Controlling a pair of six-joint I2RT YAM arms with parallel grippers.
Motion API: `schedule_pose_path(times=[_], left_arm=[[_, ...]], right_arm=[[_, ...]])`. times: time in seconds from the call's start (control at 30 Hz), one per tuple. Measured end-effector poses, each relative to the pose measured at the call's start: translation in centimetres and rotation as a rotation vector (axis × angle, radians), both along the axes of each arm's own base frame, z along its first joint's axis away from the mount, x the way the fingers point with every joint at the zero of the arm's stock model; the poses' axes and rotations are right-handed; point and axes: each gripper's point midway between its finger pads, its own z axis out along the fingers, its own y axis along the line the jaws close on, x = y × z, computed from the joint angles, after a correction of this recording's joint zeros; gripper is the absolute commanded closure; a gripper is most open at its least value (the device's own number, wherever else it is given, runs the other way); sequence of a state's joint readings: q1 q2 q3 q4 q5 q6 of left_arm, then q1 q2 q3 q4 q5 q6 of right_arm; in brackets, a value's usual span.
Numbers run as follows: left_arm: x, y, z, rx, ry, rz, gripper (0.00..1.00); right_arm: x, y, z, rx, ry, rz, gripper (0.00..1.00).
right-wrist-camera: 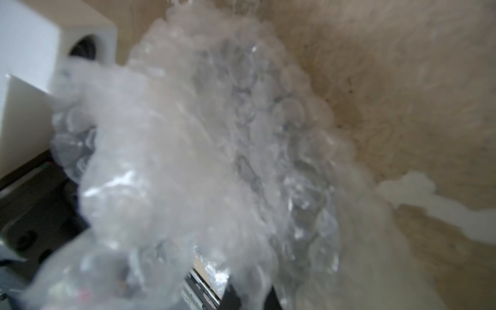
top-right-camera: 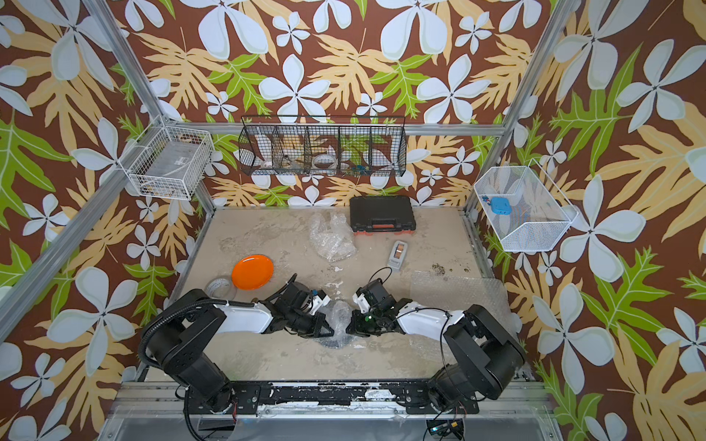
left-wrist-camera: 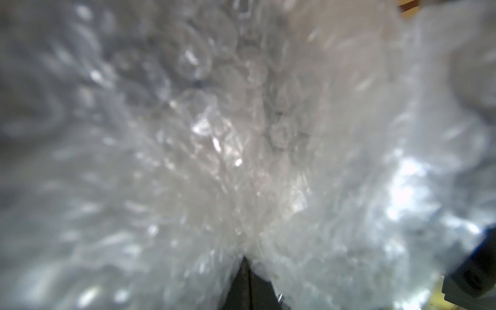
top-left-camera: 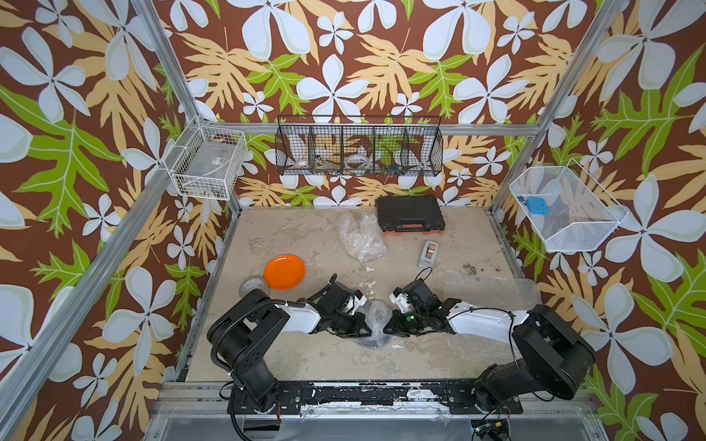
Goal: Wrap dinner plates in bubble wrap
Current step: Wrap the plate in the bubble wrap.
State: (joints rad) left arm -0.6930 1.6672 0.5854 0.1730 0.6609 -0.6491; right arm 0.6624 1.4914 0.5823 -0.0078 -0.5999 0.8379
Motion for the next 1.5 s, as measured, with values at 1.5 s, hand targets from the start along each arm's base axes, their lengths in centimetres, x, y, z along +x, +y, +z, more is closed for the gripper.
schedule_pose_path(times=[1.5], left_arm=[[1.3,-0.5,0.7,0.029,0.087,0.139,1.0]], right_arm=[[-1.5,4.5,-0.7,0.135,0.067,0.07,0.74]])
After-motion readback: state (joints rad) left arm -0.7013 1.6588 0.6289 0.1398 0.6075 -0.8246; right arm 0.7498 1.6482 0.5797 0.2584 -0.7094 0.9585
